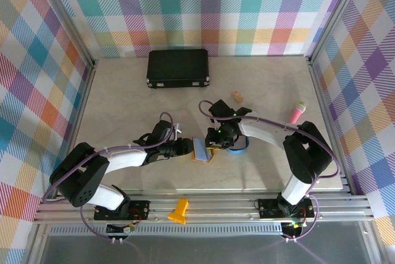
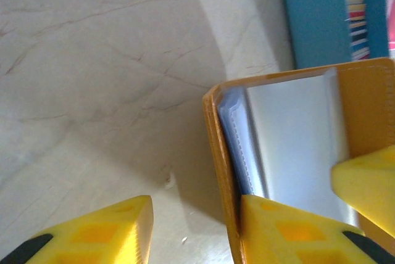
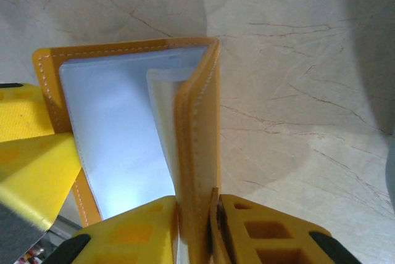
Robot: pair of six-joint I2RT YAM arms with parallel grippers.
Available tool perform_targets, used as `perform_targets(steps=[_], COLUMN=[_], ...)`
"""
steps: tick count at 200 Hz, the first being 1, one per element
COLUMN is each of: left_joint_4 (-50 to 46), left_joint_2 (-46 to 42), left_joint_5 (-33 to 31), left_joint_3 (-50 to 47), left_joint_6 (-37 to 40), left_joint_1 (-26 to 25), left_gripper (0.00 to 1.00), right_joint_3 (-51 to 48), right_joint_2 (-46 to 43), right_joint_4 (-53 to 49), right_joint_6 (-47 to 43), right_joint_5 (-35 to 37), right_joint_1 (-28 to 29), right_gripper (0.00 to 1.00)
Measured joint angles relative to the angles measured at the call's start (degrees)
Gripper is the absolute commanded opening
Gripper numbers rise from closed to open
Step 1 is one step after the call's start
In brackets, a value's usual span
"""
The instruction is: Put the credit cards into the card holder
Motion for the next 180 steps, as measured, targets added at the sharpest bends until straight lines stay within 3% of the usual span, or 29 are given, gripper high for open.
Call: perform_targets(steps=[48,103,180], left_joint_4=[6.8,11.28,14.56], left_joint_2=[-0.44,1.11,4.46], left_joint_5=[3.76,5.88,8.76], left_joint_3=[0.0,0.0,0.24], left_joint_6=[-1.75,-4.28,-6.93], left_joint_1=[0.0,0.0,-0.11], left_gripper=[0.41,0.38,0.25], right_joint_3=[-5.29,-9.07,-11.56], right_joint_2=[-2.54,-2.84,-2.99], right_joint_4=[7.08,13.86,18.01], right_joint_6=[1.53,4.35,5.79], right_joint_5=[-6.49,-11.32,-12.87], right_joint_1=[-2.45,-3.96,-4.79], right_gripper=[0.3,0.25,0.38])
